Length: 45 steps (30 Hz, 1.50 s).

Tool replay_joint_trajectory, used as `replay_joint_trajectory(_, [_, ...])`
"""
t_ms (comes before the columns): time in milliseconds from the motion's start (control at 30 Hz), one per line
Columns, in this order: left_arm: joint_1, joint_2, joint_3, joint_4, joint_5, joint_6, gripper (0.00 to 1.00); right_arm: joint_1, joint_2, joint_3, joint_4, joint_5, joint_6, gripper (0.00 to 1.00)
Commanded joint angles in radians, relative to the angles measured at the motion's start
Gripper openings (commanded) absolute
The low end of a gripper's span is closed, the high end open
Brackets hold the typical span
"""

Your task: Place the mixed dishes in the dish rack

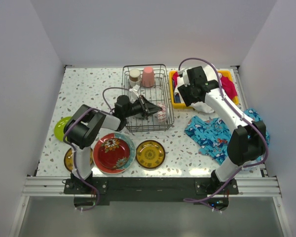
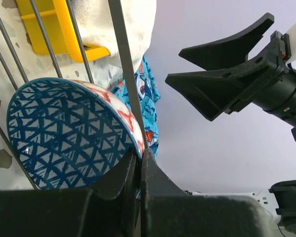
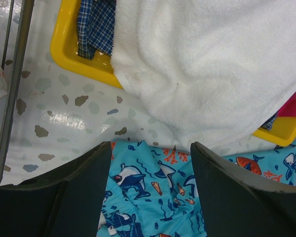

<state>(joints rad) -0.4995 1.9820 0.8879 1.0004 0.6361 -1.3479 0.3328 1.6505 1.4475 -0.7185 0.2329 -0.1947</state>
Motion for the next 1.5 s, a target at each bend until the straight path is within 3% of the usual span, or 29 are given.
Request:
replay_joint_trajectory(0, [0.016,-0.044,-0.021,-0.057,0.016,0.022,0.12,-0.005,0.000,0.002,0.011,-0.012,-0.002,0.69])
replay_joint_trajectory(100, [0.055,-0.115,-0.010,-0.127,0.049,0.105,0.38,-0.003,0.009,0.016,0.016,-0.018,-0.002,0.69])
replay_joint_trajectory(300, [0.110,-0.251,0.077,-0.422,0.082,0.384,0.56,-0.003,0.029,0.036,0.014,-0.037,-0.002,0.69])
replay_joint_trajectory(400, [0.115,-0.293,0.120,-0.607,0.070,0.560,0.58,-0.001,0.037,0.050,0.010,-0.063,0.009,0.69])
replay_joint_trajectory(533, [0.134,-0.328,0.149,-0.780,0.044,0.662,0.58,0.005,0.043,0.068,0.011,-0.124,0.011,0.69])
replay_joint_trajectory(1000, [0.228,-0.509,0.244,-1.088,-0.059,1.026,0.59,0.069,0.152,0.175,0.021,-0.631,0.031,0.73])
replay_joint_trajectory(1233, [0.372,-0.567,0.241,-1.178,-0.015,1.087,0.58,0.169,0.236,0.206,0.068,-0.622,0.015,0.78])
replay_joint_trajectory(1467, [0.493,-0.637,0.204,-1.163,0.013,1.064,0.58,0.175,0.327,0.264,0.064,-0.564,0.041,0.77])
